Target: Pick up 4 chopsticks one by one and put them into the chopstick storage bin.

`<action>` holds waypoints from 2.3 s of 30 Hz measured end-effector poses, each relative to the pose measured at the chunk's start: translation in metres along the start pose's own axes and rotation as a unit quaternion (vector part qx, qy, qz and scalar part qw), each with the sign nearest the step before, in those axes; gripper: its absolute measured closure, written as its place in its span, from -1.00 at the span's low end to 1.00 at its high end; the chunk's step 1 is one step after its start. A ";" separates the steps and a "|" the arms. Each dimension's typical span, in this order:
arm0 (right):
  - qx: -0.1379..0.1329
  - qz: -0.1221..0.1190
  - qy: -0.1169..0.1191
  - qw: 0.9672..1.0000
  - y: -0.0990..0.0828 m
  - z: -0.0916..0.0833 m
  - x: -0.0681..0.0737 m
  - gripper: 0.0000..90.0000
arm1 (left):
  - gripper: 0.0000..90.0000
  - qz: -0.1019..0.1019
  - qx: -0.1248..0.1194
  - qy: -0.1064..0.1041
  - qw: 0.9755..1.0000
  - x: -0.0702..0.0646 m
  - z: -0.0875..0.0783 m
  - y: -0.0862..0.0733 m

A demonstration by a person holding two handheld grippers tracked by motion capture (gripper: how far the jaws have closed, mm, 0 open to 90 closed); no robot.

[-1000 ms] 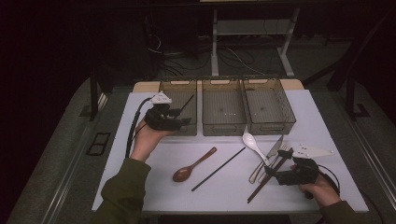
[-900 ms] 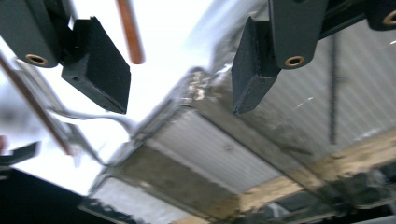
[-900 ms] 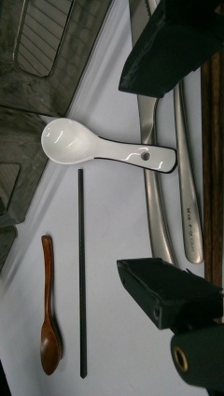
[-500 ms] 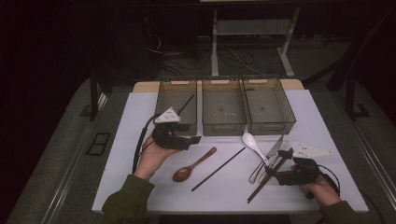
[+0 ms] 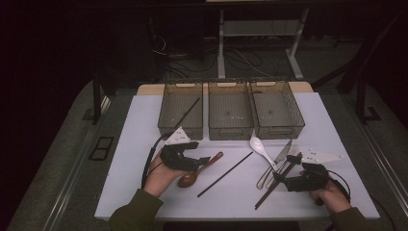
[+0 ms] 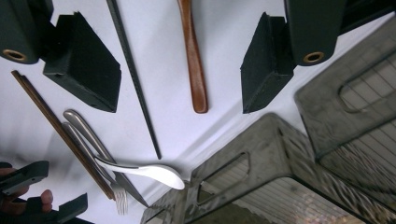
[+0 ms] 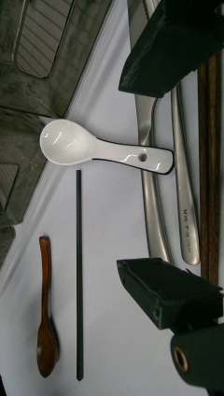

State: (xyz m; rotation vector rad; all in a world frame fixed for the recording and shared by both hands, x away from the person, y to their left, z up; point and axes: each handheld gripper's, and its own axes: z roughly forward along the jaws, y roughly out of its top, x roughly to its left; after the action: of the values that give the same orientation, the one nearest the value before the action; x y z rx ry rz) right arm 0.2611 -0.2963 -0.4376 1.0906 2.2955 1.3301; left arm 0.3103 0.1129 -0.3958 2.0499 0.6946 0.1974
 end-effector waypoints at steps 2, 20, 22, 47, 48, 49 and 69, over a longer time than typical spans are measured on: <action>0.001 -0.001 0.000 1.000 0.000 0.000 0.000 -0.74 | -0.41 -0.002 -0.001 -0.003 1.000 -0.003 0.001 -0.003; 0.005 -0.005 -0.002 1.000 -0.001 0.001 0.001 -0.74 | -0.10 0.009 0.036 -0.024 0.999 -0.035 0.033 -0.025; 0.005 -0.005 -0.003 1.000 -0.001 0.001 0.001 -0.74 | 0.01 0.008 0.038 -0.025 0.999 -0.038 0.037 -0.026; 0.004 -0.006 -0.004 1.000 -0.001 0.002 0.001 -0.74 | 0.64 0.000 0.098 -0.018 0.995 -0.049 0.058 -0.034; 0.004 -0.007 -0.004 1.000 -0.001 0.002 0.001 -0.74 | 0.67 0.005 0.098 -0.017 0.995 -0.049 0.058 -0.034; 0.004 -0.007 -0.004 1.000 -0.001 0.002 0.001 -0.74 | 0.70 0.007 0.097 -0.014 0.995 -0.049 0.058 -0.034; 0.005 -0.005 -0.005 1.000 -0.001 0.001 0.001 -0.74 | 0.88 0.008 0.106 0.005 0.994 -0.054 0.058 -0.033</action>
State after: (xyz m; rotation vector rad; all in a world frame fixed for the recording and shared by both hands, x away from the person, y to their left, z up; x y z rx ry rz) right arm 0.2605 -0.2950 -0.4388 1.0836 2.3004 1.3085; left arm 0.2757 0.0540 -0.4482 2.2583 0.7311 0.1485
